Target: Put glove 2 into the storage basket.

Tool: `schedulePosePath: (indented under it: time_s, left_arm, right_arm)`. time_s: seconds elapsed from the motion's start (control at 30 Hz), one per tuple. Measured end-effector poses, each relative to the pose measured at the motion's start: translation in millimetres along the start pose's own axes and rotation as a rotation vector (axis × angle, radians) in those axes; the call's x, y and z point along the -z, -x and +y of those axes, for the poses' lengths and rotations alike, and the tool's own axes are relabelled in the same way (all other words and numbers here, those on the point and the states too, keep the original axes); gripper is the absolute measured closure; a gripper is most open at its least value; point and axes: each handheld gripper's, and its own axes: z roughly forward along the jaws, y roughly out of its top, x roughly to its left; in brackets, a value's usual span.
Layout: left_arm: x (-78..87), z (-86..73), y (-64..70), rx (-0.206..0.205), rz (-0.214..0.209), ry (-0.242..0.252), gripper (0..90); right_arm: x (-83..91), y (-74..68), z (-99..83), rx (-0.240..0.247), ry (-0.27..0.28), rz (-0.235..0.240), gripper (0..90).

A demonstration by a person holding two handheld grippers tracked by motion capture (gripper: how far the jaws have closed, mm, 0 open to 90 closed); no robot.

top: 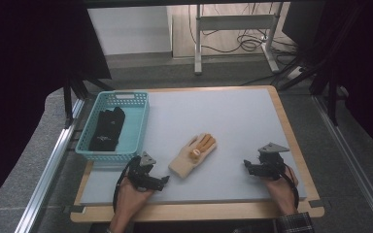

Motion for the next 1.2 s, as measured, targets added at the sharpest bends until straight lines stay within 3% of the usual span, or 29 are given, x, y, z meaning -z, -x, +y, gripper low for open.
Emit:
schedulePosePath:
  time_s: [0.03, 0.67, 0.8, 0.93, 1.03, 1.2]
  left_arm:
    - [0.0, 0.0, 0.0, 0.000, 0.000, 0.000, 0.0]
    - [4.3, -0.3, -0.2, -0.011, -0.008, -0.007, 3.3]
    - [9.4, 1.3, 4.7, -0.012, -0.055, -0.010, 3.8]
    - [14.2, 9.7, 10.2, -0.024, -0.067, -0.009, 2.7]
    - [15.8, 27.2, 14.5, -0.023, -0.105, 0.010, 2.3]
    - [9.0, 47.1, 23.2, -0.041, -0.130, 0.005, 1.9]
  right_arm:
    - [-0.3, 2.3, -0.2, -0.018, 0.000, 0.013, 22.0]
    - [-1.1, 1.6, -0.7, -0.017, -0.003, 0.002, 19.3]
    - [-1.1, 1.6, -0.8, -0.017, -0.003, 0.002, 19.3]
    - [-1.1, 1.6, -0.8, -0.017, -0.002, 0.002, 19.3]
    - [-1.0, 1.6, -0.8, -0.017, -0.002, 0.002, 19.3]
    - [-1.1, 1.6, -0.9, -0.017, -0.002, 0.003, 19.3]
